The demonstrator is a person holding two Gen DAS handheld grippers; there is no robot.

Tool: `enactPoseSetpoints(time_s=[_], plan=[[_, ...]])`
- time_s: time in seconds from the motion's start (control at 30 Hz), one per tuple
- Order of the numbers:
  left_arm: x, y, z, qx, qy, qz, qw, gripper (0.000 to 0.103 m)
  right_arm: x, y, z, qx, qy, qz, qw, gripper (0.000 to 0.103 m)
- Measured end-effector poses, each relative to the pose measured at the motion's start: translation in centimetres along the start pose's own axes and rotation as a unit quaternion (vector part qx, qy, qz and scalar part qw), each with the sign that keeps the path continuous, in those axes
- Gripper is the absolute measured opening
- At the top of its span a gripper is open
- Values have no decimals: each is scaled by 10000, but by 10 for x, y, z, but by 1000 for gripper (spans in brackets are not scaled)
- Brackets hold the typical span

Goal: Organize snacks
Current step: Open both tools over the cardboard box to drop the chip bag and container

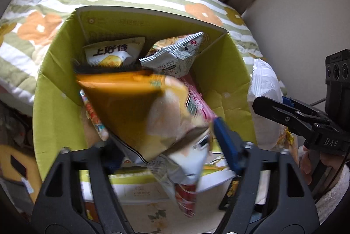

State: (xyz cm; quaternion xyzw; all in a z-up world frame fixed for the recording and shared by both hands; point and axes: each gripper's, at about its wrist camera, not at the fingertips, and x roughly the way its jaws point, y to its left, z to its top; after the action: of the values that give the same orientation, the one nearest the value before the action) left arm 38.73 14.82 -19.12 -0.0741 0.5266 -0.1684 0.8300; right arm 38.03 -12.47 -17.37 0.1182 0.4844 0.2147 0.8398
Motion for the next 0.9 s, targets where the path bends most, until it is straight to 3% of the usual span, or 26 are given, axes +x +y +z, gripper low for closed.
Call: enactPoseSetpoints(time_s=[0.03, 0.1, 0.53, 0.6, 0.73, 0.9], plan=[[0, -1, 0, 66, -22, 162, 9998, 103, 0, 0, -1, 4, 2, -9, 10000, 69], [-4, -3, -2, 139, -75, 339, 9993, 103, 1, -2, -1, 26, 22, -5, 10000, 69], [-32, 12, -26, -260, -137, 479, 9984, 103, 11, 4, 0, 112, 164, -134, 9997, 71], [-33, 11, -26, -235, -146, 516, 9983, 103, 14, 6, 1, 173, 213, -235, 9993, 76], [-34, 10, -28, -237, -158, 522, 9982, 103, 4, 14, -2, 78, -135, -109, 9998, 93], [-37, 10, -32, -240, -165, 514, 9983, 103, -2, 16, -2, -45, -218, -245, 9995, 93]])
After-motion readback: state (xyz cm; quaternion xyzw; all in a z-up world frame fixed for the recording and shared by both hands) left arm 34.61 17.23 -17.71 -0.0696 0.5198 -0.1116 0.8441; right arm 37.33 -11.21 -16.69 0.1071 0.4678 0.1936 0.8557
